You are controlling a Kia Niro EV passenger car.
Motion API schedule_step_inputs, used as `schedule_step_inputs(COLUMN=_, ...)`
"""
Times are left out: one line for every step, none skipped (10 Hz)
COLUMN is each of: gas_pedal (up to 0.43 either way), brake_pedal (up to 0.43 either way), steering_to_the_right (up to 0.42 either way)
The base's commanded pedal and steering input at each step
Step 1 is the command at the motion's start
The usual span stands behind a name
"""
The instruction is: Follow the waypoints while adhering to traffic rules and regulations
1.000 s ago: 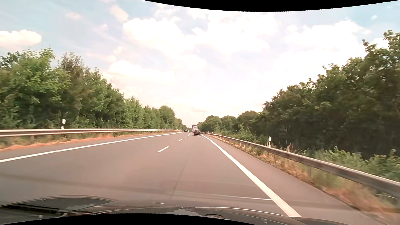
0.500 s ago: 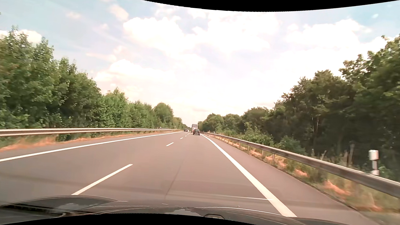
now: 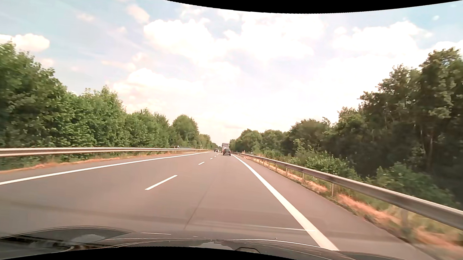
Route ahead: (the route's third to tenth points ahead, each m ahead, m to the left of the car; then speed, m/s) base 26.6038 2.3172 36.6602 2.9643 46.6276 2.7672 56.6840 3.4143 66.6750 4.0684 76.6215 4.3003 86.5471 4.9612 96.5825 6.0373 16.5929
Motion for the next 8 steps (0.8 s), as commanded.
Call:
schedule_step_inputs(gas_pedal=0.169, brake_pedal=0.000, steering_to_the_right=-0.003)
schedule_step_inputs(gas_pedal=0.169, brake_pedal=0.000, steering_to_the_right=-0.002)
schedule_step_inputs(gas_pedal=0.169, brake_pedal=0.000, steering_to_the_right=-0.002)
schedule_step_inputs(gas_pedal=0.169, brake_pedal=0.000, steering_to_the_right=-0.002)
schedule_step_inputs(gas_pedal=0.169, brake_pedal=0.000, steering_to_the_right=-0.002)
schedule_step_inputs(gas_pedal=0.169, brake_pedal=0.000, steering_to_the_right=-0.002)
schedule_step_inputs(gas_pedal=0.169, brake_pedal=0.000, steering_to_the_right=-0.003)
schedule_step_inputs(gas_pedal=0.169, brake_pedal=0.000, steering_to_the_right=-0.002)
